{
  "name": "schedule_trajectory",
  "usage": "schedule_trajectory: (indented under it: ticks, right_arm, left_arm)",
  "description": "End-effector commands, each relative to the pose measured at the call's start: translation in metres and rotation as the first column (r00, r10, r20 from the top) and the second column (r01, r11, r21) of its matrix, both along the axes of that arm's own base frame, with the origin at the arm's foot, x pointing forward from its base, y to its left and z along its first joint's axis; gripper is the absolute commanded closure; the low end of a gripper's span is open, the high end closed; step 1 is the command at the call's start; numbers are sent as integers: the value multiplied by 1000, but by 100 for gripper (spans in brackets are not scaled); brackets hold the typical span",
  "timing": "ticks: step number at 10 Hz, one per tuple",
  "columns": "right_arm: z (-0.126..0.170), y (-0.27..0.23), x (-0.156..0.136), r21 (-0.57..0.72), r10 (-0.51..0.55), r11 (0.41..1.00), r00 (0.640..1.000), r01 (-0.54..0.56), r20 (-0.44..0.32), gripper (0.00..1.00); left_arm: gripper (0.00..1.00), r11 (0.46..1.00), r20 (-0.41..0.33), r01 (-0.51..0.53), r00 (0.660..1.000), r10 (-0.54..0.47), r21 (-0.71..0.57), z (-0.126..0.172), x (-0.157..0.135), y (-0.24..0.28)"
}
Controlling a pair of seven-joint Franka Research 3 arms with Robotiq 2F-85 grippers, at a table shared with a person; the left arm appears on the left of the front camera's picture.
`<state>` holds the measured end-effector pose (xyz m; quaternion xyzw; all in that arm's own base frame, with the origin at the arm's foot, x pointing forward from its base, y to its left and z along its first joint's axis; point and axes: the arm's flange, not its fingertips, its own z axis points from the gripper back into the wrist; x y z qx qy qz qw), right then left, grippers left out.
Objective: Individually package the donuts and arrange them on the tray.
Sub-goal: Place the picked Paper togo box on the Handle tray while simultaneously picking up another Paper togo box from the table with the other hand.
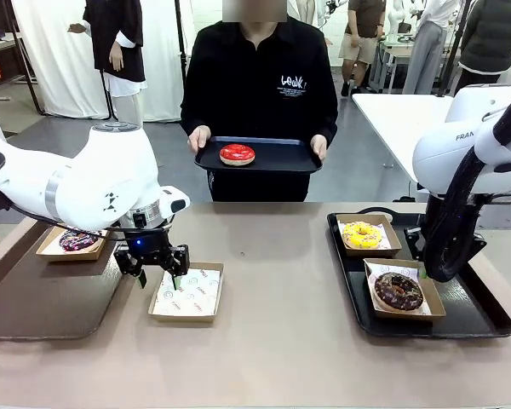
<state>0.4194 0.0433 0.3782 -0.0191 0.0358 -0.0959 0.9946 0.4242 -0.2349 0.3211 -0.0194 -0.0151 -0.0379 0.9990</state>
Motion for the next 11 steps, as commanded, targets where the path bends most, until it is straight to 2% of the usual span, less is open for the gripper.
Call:
schedule_trajectory:
  ticks: [1,2,3,4,9,10,11]
  right_arm:
    - [0,-4,7,9,13,1000,1000,-13,0,0]
    - [0,-4,7,16,11,1000,1000,-11,1,0]
    - [1,-4,7,24,11,1000,1000,-11,3,7]
    - [3,-5,6,34,12,999,1000,-12,9,0]
    - [38,-21,-15,94,29,995,997,-35,65,0]
    - [50,-30,-20,144,36,989,996,-46,76,0]
    - [66,-49,-24,307,81,947,994,-98,68,0]
  left_arm:
    - [65,1000,-15,7,1000,-7,1,0,5,-5]
    - [100,1000,-17,11,1000,-11,-3,0,6,-5]
    - [100,1000,-22,12,1000,-12,-7,0,6,-6]
    - [100,1000,-24,12,1000,-12,-8,0,6,-6]
    - [100,1000,-19,14,1000,-14,-20,6,3,-7]
    - [100,999,-31,19,999,-20,-27,8,4,-7]
    - [100,999,-29,17,999,-18,-43,15,6,-9]
